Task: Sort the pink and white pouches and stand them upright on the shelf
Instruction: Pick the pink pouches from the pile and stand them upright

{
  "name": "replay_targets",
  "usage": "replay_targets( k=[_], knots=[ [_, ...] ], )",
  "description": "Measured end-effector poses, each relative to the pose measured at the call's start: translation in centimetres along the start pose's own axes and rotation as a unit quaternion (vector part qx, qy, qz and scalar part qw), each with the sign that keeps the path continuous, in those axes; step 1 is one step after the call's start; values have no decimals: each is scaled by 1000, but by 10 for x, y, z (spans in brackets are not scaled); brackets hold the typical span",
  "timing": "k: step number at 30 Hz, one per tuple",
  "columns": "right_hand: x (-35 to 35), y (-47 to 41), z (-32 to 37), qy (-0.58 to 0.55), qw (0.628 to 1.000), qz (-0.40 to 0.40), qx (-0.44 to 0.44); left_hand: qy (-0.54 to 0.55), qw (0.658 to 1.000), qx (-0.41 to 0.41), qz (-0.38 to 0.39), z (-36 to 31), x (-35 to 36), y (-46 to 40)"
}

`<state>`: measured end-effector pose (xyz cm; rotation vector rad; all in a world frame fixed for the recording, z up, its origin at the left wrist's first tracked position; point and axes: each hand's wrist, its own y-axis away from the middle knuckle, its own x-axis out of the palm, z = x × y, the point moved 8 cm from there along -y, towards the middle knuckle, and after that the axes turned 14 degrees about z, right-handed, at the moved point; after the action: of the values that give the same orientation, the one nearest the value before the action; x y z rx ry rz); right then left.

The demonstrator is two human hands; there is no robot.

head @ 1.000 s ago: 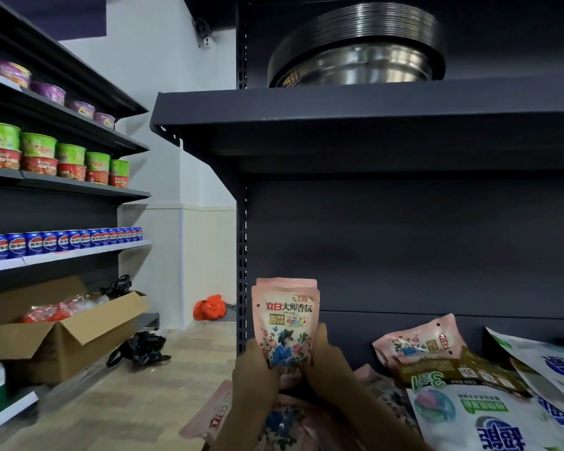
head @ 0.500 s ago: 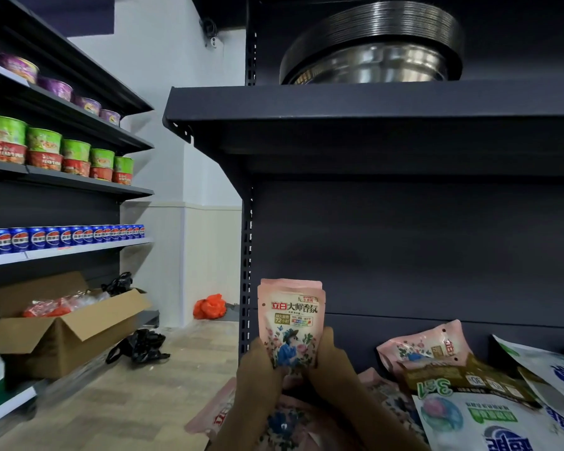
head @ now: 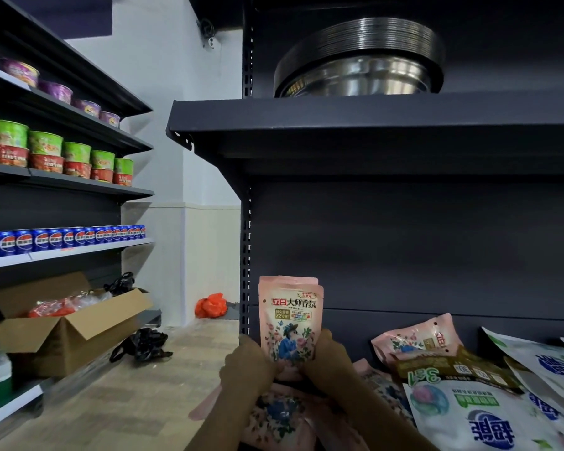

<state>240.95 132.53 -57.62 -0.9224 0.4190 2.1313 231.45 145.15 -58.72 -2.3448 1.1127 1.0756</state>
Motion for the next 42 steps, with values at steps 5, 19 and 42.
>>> replay_targets(
  k=[5, 19, 42],
  knots=[
    [3, -1, 0, 14, 1000, 5, 4, -64, 994, -88, 29, 25, -7, 11],
    [9, 2, -4, -28, 1000, -5, 8, -79, 996, -42, -6, 28, -28, 31],
    [-8, 80, 21, -270, 945, 83, -165, 49, 894, 418, -153, -123, -101, 137]
  ],
)
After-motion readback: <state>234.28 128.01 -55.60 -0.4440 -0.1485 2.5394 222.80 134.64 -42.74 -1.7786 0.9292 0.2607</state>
